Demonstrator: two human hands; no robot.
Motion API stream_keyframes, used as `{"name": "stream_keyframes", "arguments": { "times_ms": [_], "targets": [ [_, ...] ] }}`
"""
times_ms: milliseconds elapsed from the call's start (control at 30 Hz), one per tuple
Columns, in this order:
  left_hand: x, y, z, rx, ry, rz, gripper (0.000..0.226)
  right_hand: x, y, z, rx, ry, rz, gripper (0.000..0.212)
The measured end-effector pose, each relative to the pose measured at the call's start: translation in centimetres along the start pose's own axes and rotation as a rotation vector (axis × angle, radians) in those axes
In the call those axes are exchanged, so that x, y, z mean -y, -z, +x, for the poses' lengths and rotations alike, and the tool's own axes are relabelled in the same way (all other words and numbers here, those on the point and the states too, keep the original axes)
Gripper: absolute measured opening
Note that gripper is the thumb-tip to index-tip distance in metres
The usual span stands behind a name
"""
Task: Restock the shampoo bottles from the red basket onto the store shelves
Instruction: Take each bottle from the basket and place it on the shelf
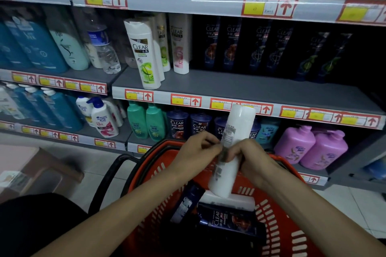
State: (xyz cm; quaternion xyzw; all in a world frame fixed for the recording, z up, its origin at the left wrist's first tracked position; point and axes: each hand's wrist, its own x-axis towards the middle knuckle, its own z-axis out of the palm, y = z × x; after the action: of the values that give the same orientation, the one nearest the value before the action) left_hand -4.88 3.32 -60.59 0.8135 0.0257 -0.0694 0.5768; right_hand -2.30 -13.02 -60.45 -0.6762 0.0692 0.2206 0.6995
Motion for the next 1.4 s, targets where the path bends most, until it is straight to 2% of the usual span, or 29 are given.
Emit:
{"name": "stream_keyframes", "arguments": {
  "times_ms": [67, 133, 233, 333, 533, 633, 867, 1133, 1267, 1400],
  "targets": [
    [0.0, 0.0, 0.1, 0.047, -0.028, 0.056, 0.024, 0.3, -0.1, 0.4, -0.028, 0.047, 0.019, 0.046],
    [-0.4, 0.5, 0.2, 0.063, -0.054, 0.087, 0.031, 0.4, -0.5, 0.5, -0.056, 0.088, 0.009, 0.042],
    [-0.9, 1.6, 0.3, 0.082, -0.053, 0.002, 0.035, 0.8, -1.0, 0.8, -0.144, 0.13, -0.039, 0.039],
    [-0.5, 1.8, 0.1, 0.108, -0.09, -0.033, 0.048, 1.9, -1.2, 0.7, -0.202, 0.145, -0.057, 0.05],
    [-1.2, 3.8, 0.3, -0.064, -0.027, -0.353, 0.034, 4.1, -1.6, -1.6, -0.001, 0.208, 0.054, 0.033],
    [-2.1, 5.1, 0.5, -0.081, -0.043, -0.44, 0.031, 4.6, -2.4, -1.6, 0.014, 0.269, -0.029, 0.032],
    [-3.2, 7.9, 2.3, -0.158, -0.095, -0.524, 0.047, 4.1, -6.4, 1.2, 0.027, 0.387, -0.168, 0.042],
    [-3.8, 11.5, 5.3, -0.163, -0.195, -0.451, 0.046, 7.3, -9.4, 5.7, -0.022, 0.46, -0.215, 0.045],
    [-3.7, 12.8, 6.9, -0.22, -0.245, -0.268, 0.039, 8.5, -10.3, 8.6, -0.116, 0.496, -0.261, 0.052],
    [-3.2, 13.4, 8.4, -0.299, -0.234, -0.128, 0.037, 9.3, -11.2, 11.9, -0.197, 0.562, -0.272, 0.048]
  ]
}}
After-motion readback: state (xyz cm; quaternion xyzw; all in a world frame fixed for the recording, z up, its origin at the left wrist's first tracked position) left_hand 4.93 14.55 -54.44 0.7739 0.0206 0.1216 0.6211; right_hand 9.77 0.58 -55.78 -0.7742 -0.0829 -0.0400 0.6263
